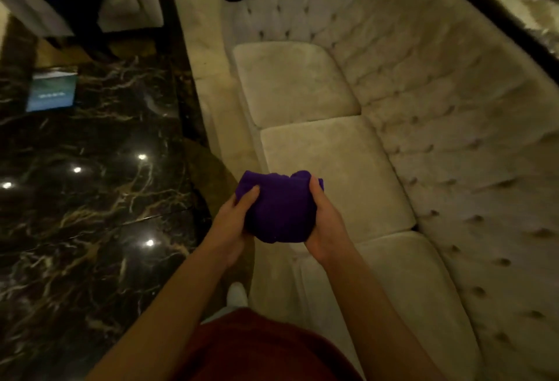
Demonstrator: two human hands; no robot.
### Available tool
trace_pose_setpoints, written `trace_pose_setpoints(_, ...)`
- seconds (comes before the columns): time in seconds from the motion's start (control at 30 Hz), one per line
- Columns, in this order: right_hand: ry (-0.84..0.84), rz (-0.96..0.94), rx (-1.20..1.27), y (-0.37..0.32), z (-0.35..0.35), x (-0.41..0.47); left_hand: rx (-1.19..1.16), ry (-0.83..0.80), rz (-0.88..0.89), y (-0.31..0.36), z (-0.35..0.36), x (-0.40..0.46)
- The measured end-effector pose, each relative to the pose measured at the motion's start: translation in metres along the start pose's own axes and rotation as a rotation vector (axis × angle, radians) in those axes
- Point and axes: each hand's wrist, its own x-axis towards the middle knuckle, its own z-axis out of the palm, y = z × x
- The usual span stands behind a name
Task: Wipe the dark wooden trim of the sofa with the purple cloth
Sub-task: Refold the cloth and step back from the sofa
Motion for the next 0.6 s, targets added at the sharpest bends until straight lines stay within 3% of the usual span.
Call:
trace_pose_setpoints(0.17, -0.053, 0.098, -0.069, -0.006, 0.082, 0.061, 0.054, 0.198, 0.049, 0.042, -0.046, 0.052)
trace_pose_setpoints(0.33, -0.160, 0.202, -0.203, -0.012, 0.149, 0.128, -0.057, 0.342, 0.076, 0.077, -0.090, 0.083)
trace_pose_setpoints(0.5, -0.362, 0.418, -0.451, 0.010, 0.222, 0.201, -0.243, 0.400, 0.086, 0.097, -0.131, 0.105)
trace_pose_setpoints(0.6, -0.564, 0.472, -0.686, 0.028, 0.270, 0.231, -0.446, 0.588, 0.106, 0.109, -0.156, 0.111)
